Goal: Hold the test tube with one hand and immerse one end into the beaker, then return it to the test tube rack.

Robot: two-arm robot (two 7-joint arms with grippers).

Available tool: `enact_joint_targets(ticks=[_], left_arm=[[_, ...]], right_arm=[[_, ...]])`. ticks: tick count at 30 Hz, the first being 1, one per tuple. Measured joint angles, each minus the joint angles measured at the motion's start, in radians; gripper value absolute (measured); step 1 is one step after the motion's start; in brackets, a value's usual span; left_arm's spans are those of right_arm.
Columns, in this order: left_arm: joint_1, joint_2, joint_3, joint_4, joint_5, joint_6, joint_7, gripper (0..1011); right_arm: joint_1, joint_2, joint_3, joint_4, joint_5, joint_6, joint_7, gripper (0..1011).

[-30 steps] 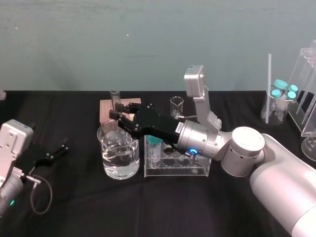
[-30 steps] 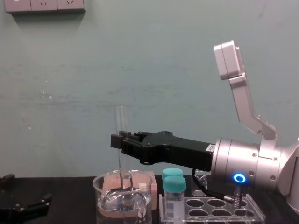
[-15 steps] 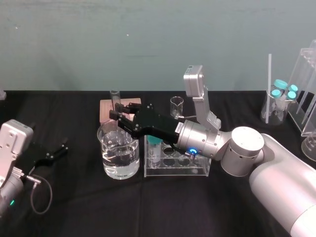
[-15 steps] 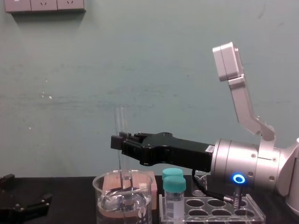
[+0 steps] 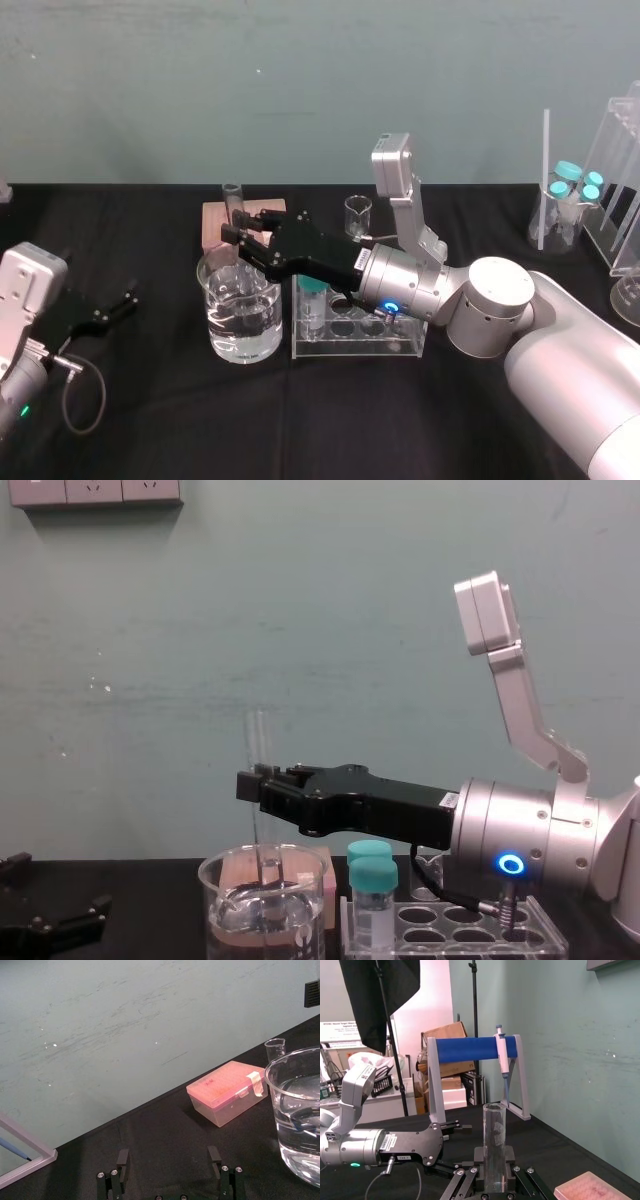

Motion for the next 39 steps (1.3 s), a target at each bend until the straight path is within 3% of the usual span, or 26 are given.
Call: enact_joint_targets(ticks=[39], left_arm=[[0.0, 0.0, 0.0, 0.0, 0.0, 0.0, 0.0, 1000]], right_arm=[[-0.005, 0.005, -0.003, -0.01, -0.002, 0.004, 0.002, 225]])
